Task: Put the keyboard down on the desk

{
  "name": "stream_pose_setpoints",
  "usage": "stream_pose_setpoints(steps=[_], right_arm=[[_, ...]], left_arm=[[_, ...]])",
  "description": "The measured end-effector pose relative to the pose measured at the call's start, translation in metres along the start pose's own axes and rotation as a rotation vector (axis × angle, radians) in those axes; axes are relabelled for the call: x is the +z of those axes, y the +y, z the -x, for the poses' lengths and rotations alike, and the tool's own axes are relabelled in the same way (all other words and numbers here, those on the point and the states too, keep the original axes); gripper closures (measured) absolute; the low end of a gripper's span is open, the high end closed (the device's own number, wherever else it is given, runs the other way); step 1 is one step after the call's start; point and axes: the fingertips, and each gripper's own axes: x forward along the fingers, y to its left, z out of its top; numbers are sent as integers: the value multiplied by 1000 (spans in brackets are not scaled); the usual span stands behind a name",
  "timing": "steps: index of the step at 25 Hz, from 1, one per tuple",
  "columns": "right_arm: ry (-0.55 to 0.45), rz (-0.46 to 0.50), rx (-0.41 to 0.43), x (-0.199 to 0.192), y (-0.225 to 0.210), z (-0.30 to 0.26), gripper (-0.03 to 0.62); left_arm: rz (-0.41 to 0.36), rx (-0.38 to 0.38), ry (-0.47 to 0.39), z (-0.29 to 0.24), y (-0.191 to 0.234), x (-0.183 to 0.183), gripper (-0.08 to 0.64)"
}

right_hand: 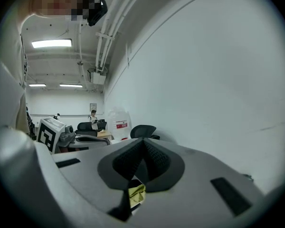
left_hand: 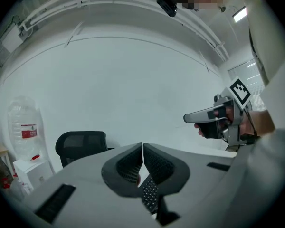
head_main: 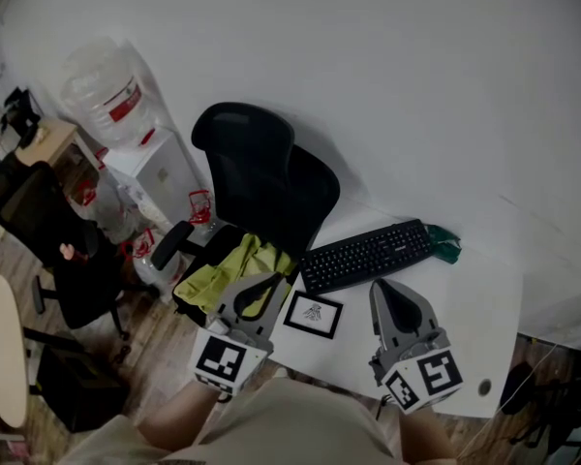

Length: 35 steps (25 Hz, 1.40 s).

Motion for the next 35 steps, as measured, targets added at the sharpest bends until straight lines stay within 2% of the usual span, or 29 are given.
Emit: stream_pose_setpoints(steps=[6,12,35], right_arm=[[13,-27,28,-7,1,-4,568],[14,56,10,-7,-3,2,568],[-7,40,7,-1,-19,14,568]], left_arm=[[26,-37,10,-6,-7,-1,534],[18,-55,3,-12,-15,4,534],[6,-53,38,-9,-28,2,534]])
